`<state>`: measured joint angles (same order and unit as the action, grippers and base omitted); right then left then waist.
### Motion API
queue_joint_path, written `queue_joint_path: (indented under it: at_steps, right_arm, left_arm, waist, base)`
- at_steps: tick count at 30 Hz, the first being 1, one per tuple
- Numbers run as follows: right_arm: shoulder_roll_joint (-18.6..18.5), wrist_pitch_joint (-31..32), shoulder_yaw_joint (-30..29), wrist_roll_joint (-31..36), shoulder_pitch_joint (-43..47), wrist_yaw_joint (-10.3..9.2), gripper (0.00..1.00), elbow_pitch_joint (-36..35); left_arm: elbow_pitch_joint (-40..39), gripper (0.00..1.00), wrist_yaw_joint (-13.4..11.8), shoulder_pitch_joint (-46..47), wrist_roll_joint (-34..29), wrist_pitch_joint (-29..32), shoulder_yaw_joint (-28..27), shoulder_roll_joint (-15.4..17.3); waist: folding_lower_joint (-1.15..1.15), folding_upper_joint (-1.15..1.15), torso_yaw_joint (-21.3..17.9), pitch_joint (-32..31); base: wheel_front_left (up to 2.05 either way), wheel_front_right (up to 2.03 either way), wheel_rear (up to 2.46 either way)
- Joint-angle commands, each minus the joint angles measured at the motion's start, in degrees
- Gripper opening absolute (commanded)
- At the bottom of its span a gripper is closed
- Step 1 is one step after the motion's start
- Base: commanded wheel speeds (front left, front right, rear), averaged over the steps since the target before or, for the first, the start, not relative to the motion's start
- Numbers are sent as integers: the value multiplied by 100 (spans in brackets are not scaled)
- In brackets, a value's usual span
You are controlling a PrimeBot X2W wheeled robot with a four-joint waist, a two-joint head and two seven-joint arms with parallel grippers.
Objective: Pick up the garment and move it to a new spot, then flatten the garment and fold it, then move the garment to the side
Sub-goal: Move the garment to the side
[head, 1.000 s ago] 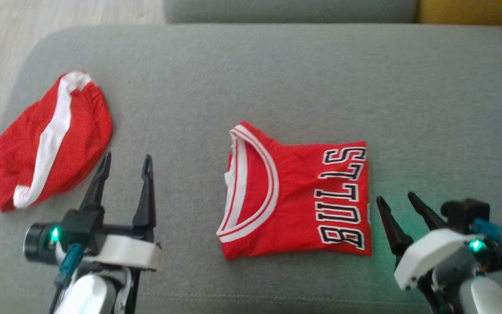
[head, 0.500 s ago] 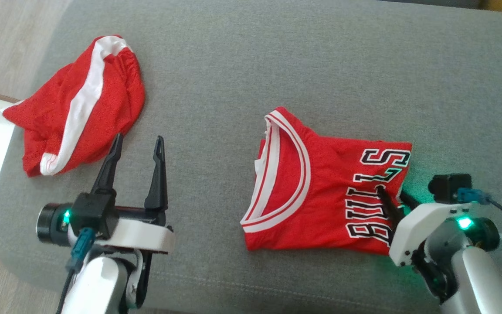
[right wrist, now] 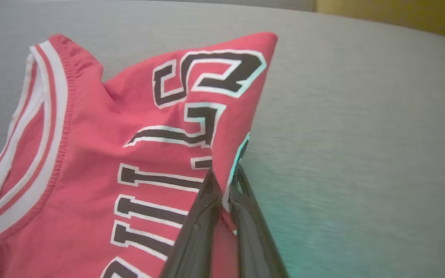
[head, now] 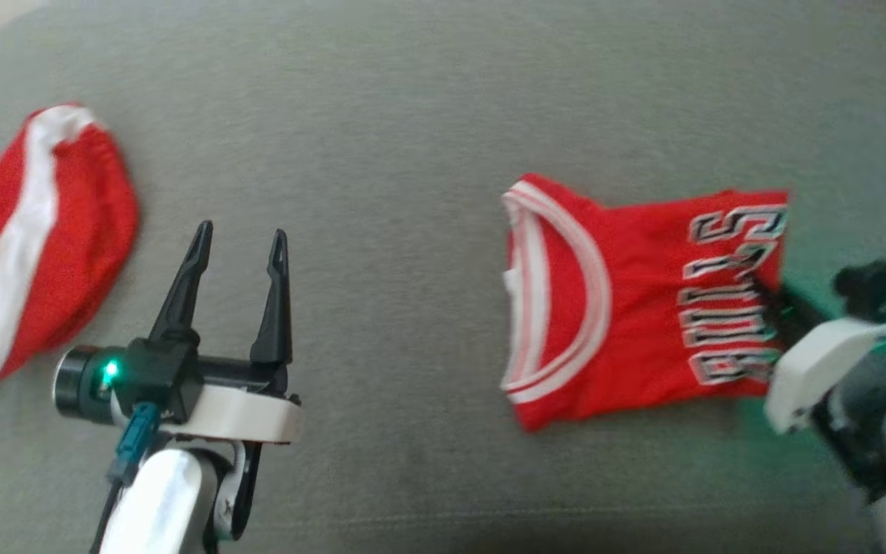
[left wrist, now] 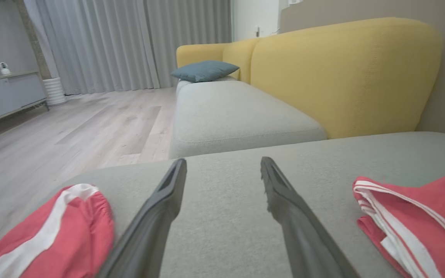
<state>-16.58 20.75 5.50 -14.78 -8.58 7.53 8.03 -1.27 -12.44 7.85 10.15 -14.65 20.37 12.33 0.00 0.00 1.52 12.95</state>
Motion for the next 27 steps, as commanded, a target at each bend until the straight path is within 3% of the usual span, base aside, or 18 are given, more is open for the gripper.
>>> queue_joint_path:
  at_steps: [1, 10, 19, 27]
  right_arm:
    - [-372, 47, -129, 52, -361, -4, 0, -302]
    - [-1085, 271, -934, 115, -959, -4, 0, -413]
    - [-1190, 313, -1538, 335, -1530, -4, 0, -161]
    - [-1138, -115, -2003, 838, -2065, -4, 0, 578]
  left_arm:
    - [-216, 100, 63, 337, -70, -34, -178, 68]
    - [-264, 100, 256, 706, -226, -34, -24, 56]
    - [-282, 100, 439, 1227, -388, -34, 150, 40]
    - [-286, 100, 567, 1695, -523, -35, 270, 23]
  waist:
    - [0, 0, -509, 152]
    - [0, 0, -1143, 574]
    - [0, 0, -1378, 1147]
    - [0, 0, -1254, 1656]
  base:
    - [0, 0, 0]
    - [0, 0, 0]
    - [0, 0, 0]
    - [0, 0, 0]
